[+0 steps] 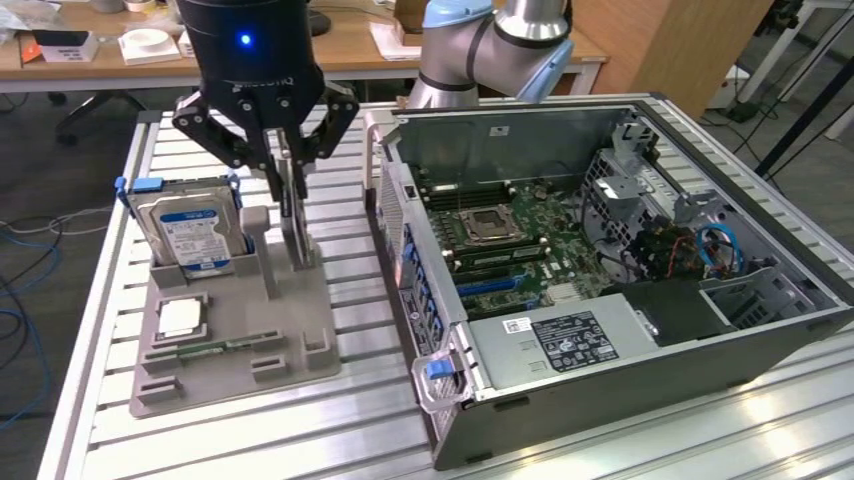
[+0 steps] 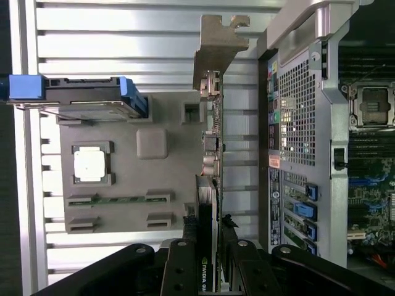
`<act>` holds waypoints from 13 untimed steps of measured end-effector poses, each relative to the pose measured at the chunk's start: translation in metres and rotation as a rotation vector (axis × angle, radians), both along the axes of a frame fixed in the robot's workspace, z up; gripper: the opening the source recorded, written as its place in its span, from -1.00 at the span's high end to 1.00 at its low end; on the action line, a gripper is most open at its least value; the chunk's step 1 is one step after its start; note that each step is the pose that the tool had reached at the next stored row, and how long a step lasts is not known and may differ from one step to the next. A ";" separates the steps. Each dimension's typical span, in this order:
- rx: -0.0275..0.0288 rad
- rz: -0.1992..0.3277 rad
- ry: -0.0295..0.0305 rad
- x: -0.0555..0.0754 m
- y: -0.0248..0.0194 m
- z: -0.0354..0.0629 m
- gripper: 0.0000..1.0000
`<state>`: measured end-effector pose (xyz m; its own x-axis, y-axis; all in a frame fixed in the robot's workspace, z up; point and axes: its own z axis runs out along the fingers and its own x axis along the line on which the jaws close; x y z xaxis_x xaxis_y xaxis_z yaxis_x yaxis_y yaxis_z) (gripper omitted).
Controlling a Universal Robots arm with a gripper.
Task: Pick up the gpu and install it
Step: 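Pick up the gpu and move the gpu toward the slot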
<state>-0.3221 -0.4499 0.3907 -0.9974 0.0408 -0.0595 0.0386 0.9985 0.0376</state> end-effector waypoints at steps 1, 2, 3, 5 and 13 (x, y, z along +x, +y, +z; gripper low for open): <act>0.0000 0.000 -0.0001 0.000 0.0000 0.0007 0.48; 0.0000 -0.001 0.0000 0.000 0.0000 0.0016 0.48; -0.0001 -0.001 0.0000 0.000 0.0000 0.0025 0.48; -0.0001 -0.002 0.0001 0.000 0.0000 0.0044 0.48; 0.0000 -0.005 -0.0001 -0.001 0.0000 0.0110 0.48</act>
